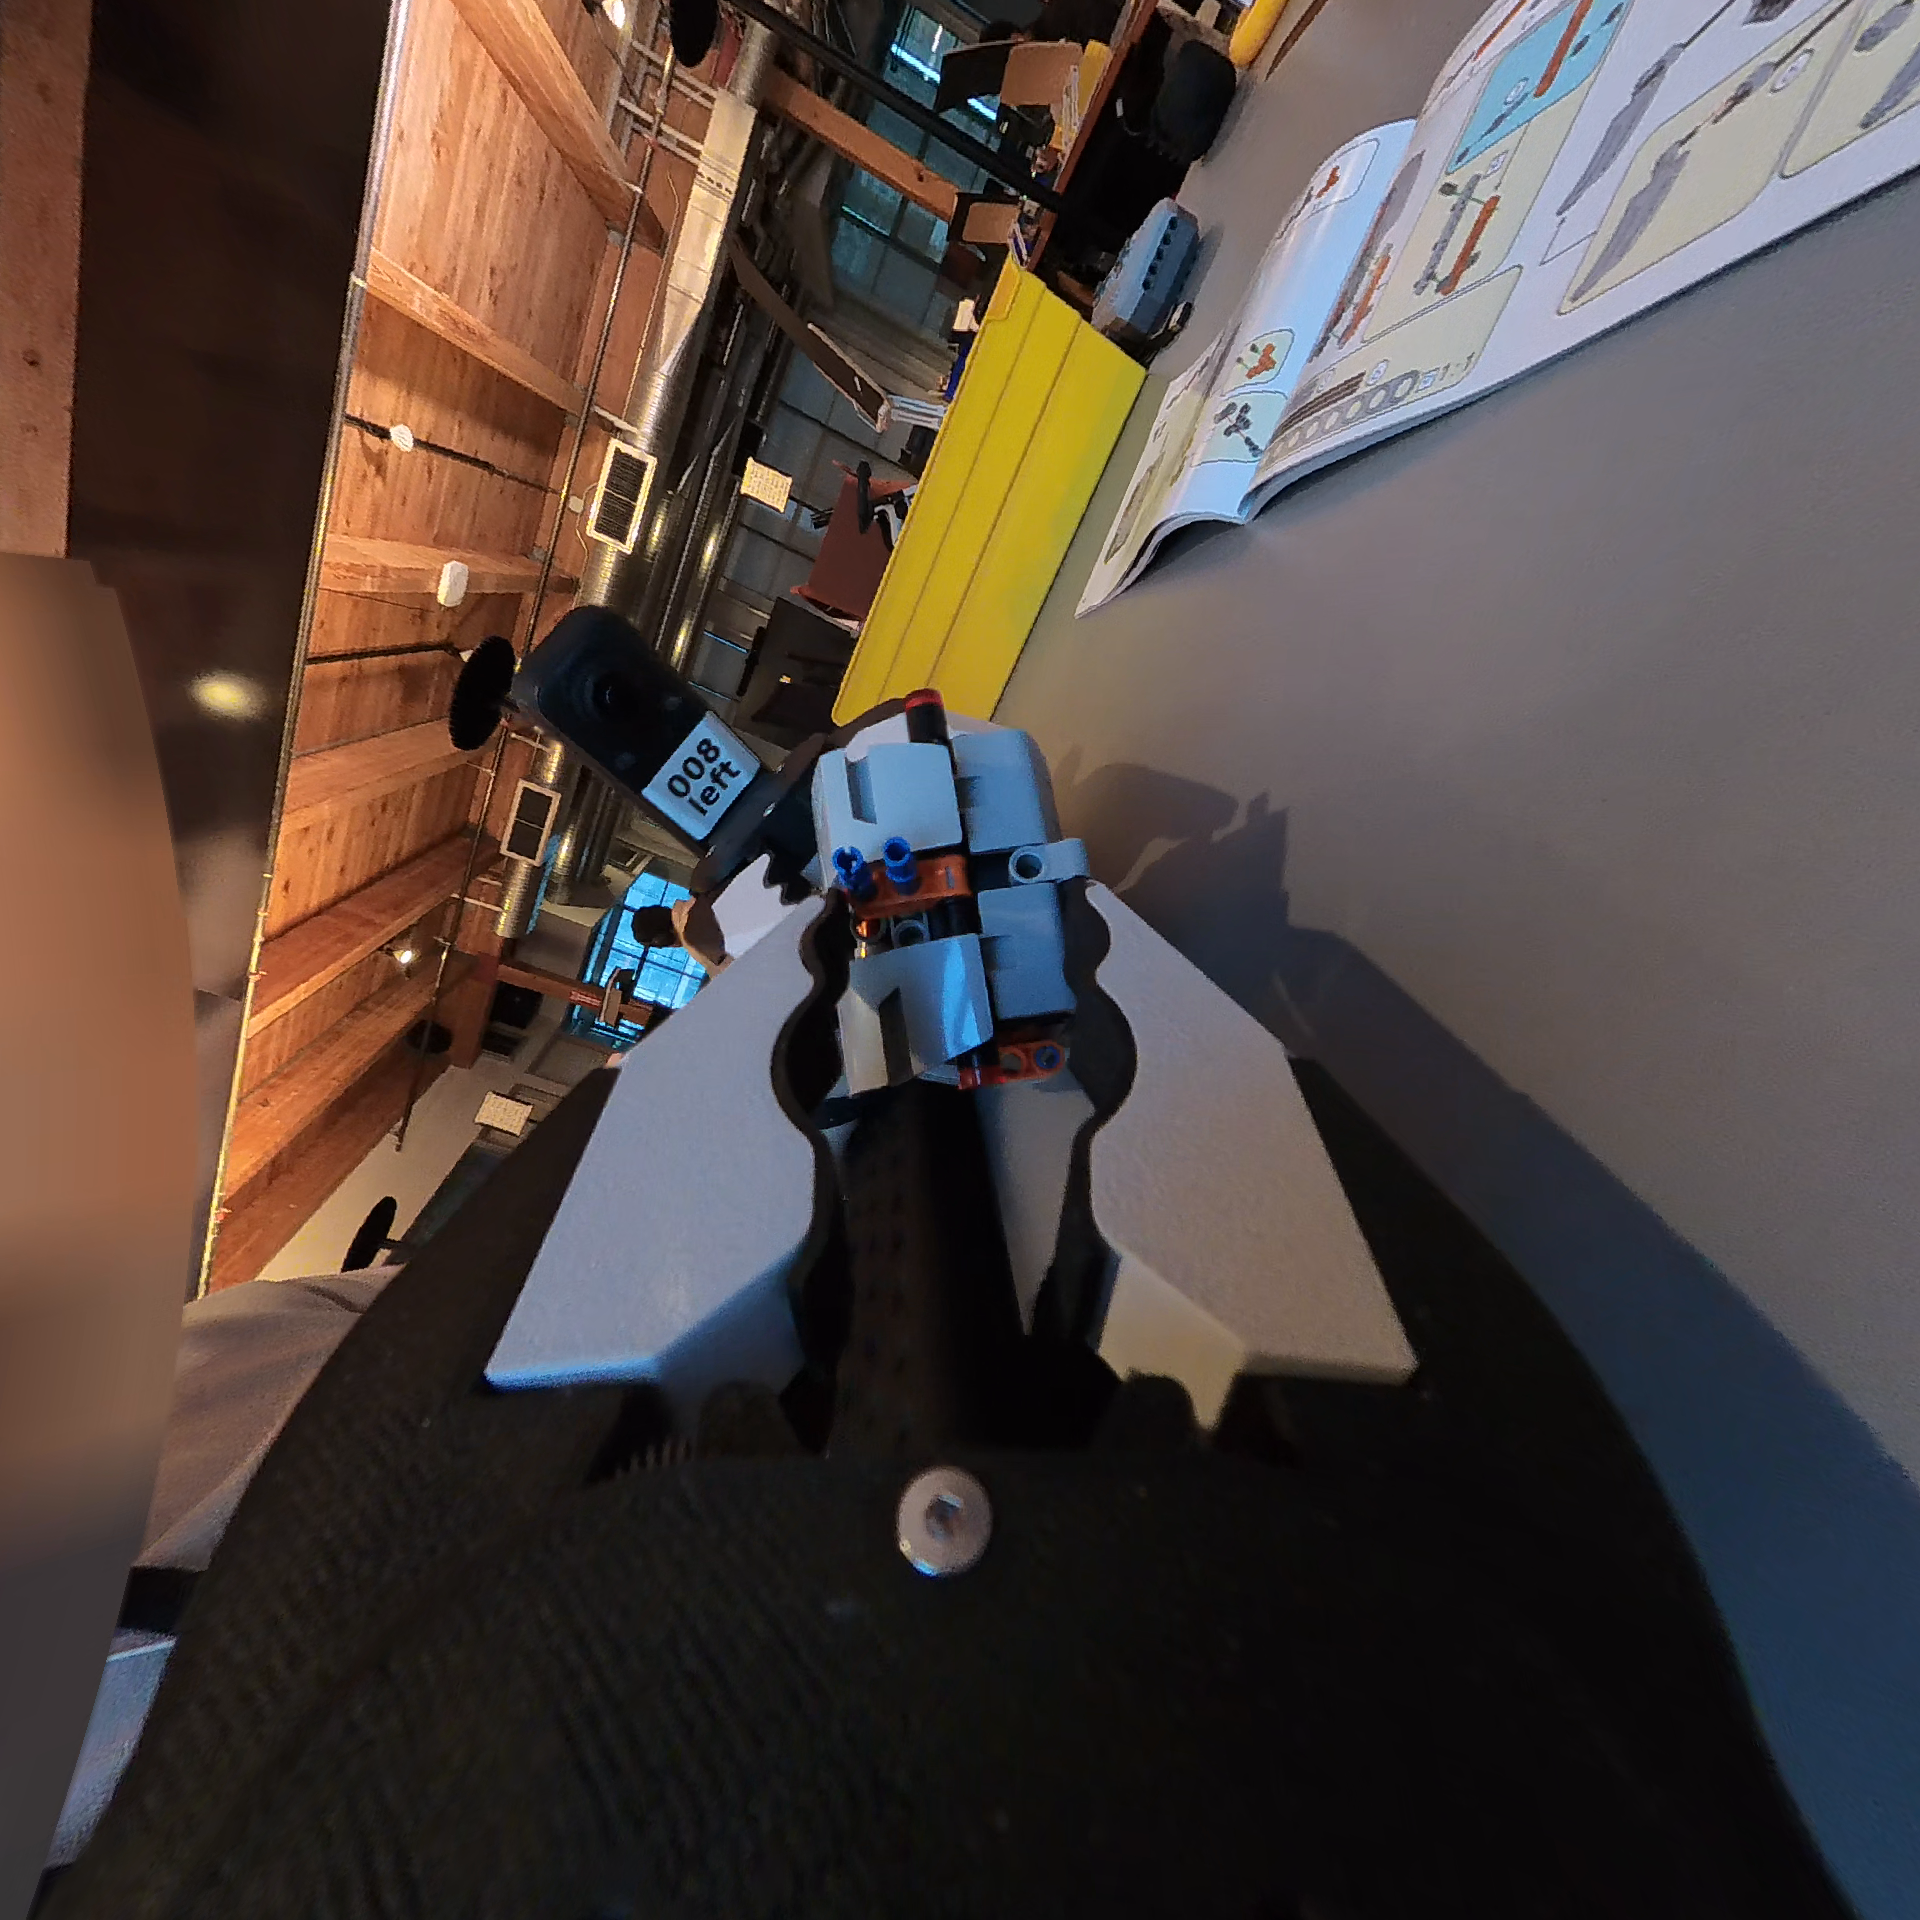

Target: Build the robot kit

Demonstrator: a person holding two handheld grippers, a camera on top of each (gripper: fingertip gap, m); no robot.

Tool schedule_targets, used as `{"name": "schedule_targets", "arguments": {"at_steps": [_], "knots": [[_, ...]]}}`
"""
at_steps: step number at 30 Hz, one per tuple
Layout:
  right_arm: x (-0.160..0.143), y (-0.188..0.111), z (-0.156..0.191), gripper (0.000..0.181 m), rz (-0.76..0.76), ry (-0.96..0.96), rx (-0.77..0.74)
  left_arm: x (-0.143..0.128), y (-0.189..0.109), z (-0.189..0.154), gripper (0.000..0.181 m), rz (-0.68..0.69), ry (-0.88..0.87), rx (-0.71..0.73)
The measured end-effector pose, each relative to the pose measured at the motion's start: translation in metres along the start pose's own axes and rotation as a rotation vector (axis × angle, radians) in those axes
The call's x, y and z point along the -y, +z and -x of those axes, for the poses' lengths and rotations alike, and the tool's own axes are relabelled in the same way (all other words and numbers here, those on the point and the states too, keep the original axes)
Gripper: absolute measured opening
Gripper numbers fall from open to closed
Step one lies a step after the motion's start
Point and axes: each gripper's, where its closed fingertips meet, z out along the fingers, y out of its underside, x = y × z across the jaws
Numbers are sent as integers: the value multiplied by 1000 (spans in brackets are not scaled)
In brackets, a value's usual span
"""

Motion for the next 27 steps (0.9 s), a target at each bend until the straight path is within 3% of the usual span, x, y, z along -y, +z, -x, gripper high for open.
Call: {"name": "schedule_targets", "arguments": {"at_steps": [15,19,24,27], "knots": [[-3,-2,1,42,37,-25,-2,0,0,1,53,12,-84,-91],[-13,-10,-7,46,185,-117,-67,-6,10,1,51,106,-124,-198],[-28,-22,-23,48,349,-166,-145,-24,27,2,53,319,-190,-333],[-24,-33,-22,35,374,-147,-134,-32,33,0,54,383,-192,-357]]}}
